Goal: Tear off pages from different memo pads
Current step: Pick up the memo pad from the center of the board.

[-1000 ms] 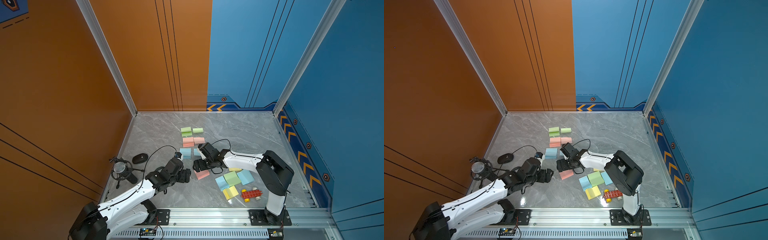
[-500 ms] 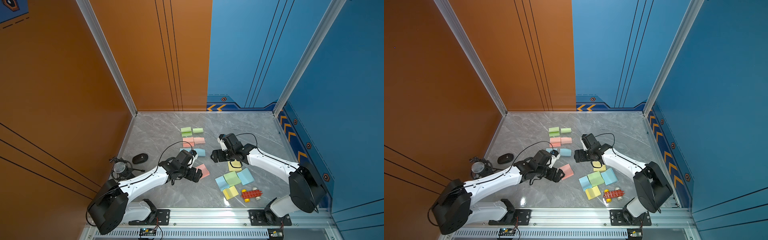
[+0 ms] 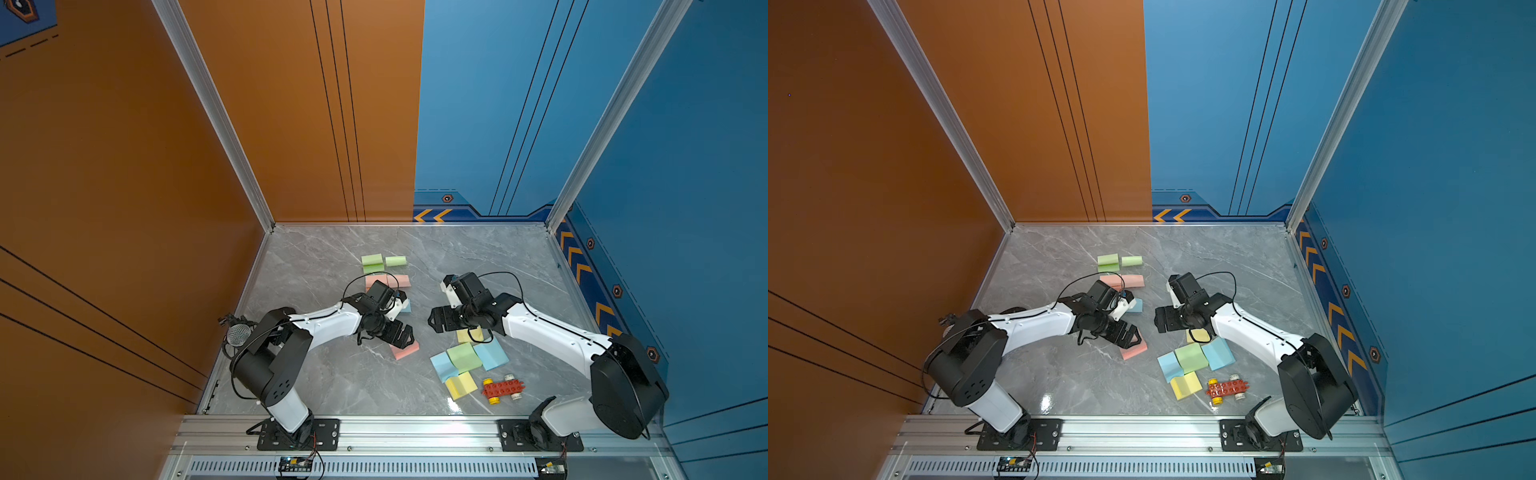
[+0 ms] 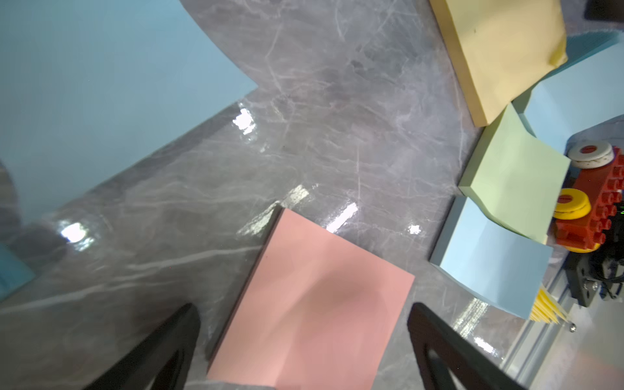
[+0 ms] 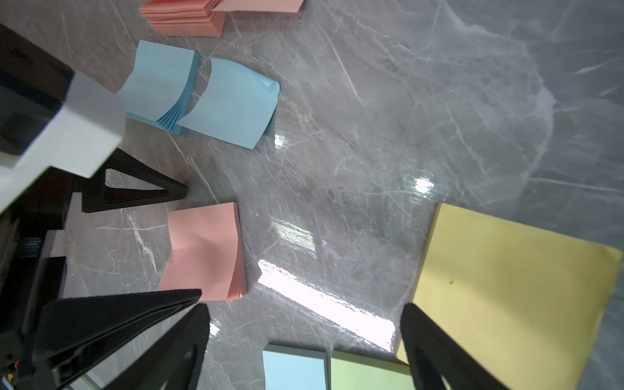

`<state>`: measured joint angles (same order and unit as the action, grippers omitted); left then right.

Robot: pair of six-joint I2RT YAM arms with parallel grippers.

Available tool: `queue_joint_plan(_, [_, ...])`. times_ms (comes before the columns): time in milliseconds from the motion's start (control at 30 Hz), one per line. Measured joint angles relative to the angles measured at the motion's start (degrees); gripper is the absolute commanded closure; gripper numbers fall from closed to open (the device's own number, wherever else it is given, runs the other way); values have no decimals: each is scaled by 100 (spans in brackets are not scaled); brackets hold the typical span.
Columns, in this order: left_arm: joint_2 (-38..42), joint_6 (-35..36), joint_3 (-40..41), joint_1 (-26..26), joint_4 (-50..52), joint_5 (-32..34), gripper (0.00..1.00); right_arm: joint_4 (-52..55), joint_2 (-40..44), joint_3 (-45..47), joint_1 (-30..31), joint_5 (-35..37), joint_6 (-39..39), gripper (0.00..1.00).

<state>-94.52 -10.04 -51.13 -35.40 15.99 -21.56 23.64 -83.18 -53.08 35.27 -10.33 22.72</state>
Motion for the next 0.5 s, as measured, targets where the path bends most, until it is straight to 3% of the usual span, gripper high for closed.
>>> queue_joint_plan(200, [50, 17, 138, -122, -125, -13, 6, 7, 59, 55, -20, 0, -48, 9])
queue_joint_plan(500, [118, -2, 267, -407, -358, 168, 1, 7, 59, 55, -46, 2, -83, 8])
